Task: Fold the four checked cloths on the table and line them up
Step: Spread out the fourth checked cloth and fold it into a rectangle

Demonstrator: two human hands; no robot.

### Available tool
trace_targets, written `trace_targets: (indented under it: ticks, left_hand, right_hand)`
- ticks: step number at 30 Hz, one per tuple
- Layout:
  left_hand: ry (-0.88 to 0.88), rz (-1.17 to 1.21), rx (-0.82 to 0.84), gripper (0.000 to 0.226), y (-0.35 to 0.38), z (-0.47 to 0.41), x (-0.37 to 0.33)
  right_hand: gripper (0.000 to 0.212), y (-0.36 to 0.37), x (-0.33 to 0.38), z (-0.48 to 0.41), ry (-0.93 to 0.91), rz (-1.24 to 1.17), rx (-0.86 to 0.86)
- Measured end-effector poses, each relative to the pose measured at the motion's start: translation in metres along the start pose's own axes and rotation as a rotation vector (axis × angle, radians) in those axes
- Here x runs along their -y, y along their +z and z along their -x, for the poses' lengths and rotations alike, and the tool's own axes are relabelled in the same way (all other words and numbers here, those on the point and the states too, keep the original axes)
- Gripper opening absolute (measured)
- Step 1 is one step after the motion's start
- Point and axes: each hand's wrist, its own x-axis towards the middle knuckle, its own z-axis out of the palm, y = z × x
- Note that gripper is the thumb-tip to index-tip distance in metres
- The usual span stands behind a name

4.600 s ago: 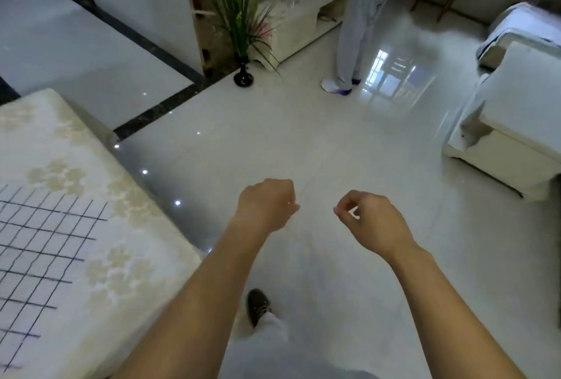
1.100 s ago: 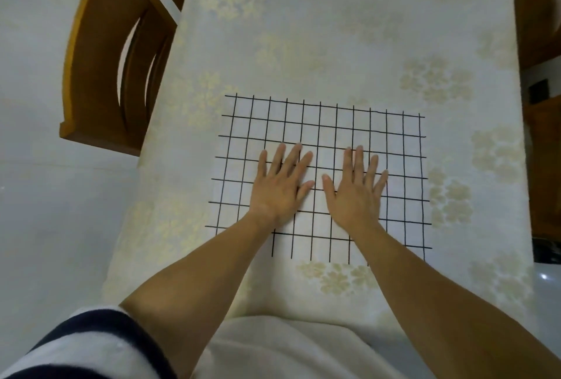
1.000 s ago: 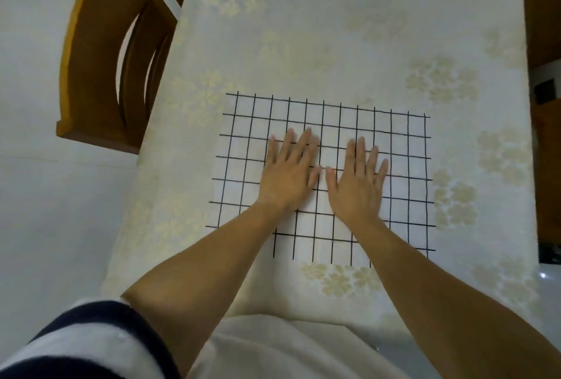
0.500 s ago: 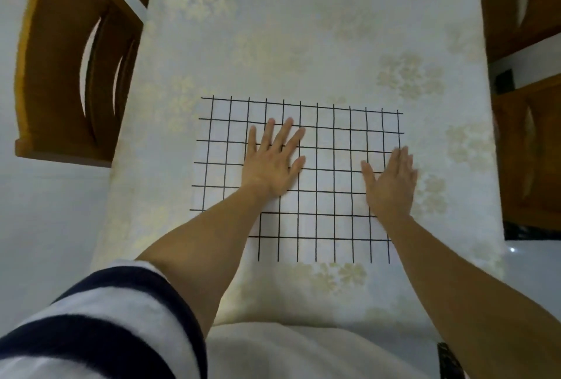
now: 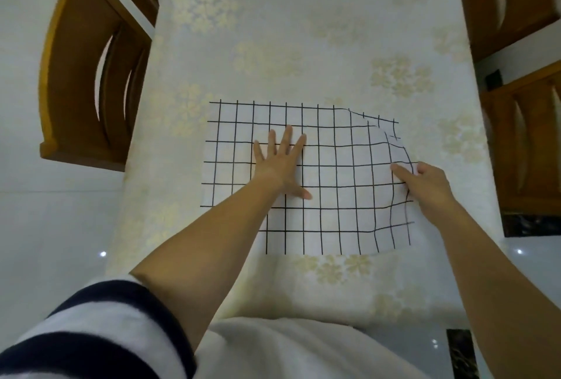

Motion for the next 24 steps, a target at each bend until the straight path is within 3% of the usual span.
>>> trace_targets:
  ticks: [2, 5, 6, 9, 10, 13, 17, 20, 24]
  left_hand:
    - [-0.025, -0.021, 0.045, 0.146, -0.004, -0.002, -0.002]
    - [-0.062, -0.053, 0.096, 0.150, -0.010, -0.004, -0.005]
    - [-0.074, -0.055, 0.114, 0.152, -0.012, -0.005, -0.007]
    - [-0.092, -0.054, 0.147, 0.155, -0.016, -0.006, -0.012]
    - [-0.098, -0.051, 0.153, 0.155, -0.016, -0.006, -0.013]
    - [-0.097, -0.051, 0.154, 0.154, -0.017, -0.005, -0.013]
    - [-0.093, -0.055, 0.155, 0.154, -0.017, -0.005, -0.011]
    - [-0.067, -0.042, 0.137, 0.154, -0.017, -0.004, -0.010]
    - [-0.025, 0.001, 0.086, 0.154, -0.012, -0.004, -0.001]
  right_hand:
    - [0.029, -0.001, 0.009, 0.020, -0.072, -0.019, -0.016]
    - [0.016, -0.002, 0.022, 0.048, -0.173, 0.030, -0.074]
    - [0.020, -0.005, 0.027, 0.054, -0.204, 0.054, -0.079]
    - [0.060, -0.009, 0.051, 0.068, -0.234, 0.024, -0.038]
    - [0.062, -0.010, 0.056, 0.068, -0.240, 0.011, -0.006]
    - [0.036, -0.011, 0.079, 0.080, -0.300, -0.016, 0.121]
    - [0.079, -0.004, 0.098, 0.092, -0.303, -0.019, 0.153]
    - [0.053, 0.014, 0.112, 0.104, -0.415, -0.007, 0.200]
    - [0.057, 0.051, 0.136, 0.119, -0.463, 0.025, 0.207]
